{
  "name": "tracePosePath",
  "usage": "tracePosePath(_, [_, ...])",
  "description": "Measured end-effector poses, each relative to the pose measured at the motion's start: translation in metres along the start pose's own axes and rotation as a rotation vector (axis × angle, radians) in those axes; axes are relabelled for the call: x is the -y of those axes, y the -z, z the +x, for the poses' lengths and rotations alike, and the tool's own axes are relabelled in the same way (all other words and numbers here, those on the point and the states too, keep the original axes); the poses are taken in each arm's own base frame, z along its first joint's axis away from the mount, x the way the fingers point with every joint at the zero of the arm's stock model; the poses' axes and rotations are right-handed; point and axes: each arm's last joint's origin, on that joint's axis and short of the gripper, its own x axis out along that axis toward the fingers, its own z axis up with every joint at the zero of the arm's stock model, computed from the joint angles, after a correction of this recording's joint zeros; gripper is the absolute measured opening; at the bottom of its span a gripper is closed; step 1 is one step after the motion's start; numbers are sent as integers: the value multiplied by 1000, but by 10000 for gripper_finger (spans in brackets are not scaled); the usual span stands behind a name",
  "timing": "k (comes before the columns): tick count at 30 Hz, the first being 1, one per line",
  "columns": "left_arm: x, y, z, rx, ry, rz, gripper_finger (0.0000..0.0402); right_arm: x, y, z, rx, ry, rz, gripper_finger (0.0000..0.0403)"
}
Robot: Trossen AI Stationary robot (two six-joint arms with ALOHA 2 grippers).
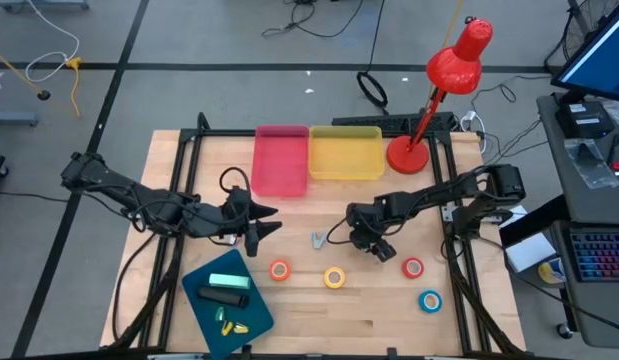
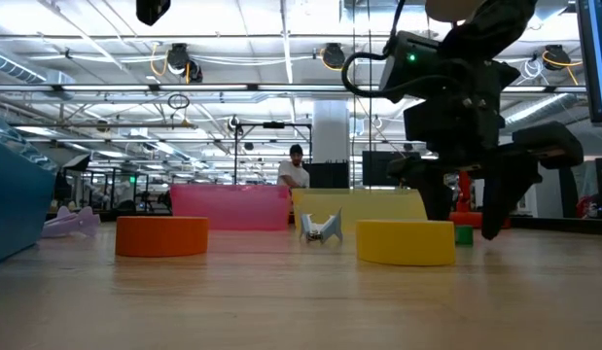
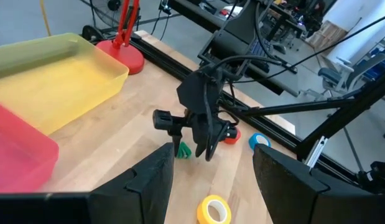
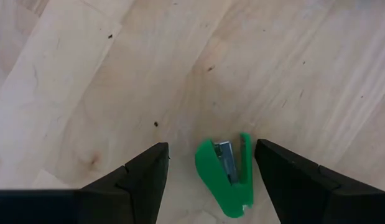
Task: Pick and place Stapler, Stapler remover, tape
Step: Put the green stapler into the blue bin
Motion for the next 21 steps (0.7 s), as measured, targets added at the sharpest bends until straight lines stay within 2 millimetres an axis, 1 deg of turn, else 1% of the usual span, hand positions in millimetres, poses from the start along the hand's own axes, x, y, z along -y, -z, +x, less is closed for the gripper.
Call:
tracePosePath(5, [0,0,0,0,0,-3,218,0,3,-1,-40,18,-10,229])
tracePosePath(14, [0,0,0,0,0,-3,218,0,6,0,-80,46,15,191])
tracePosePath(18, [0,0,0,0,0,-3,218,0,6,0,-84,53,33,168])
tracePosePath(21, [0,0,0,0,0,-3,218,0,5,-3,-67,68,84,145])
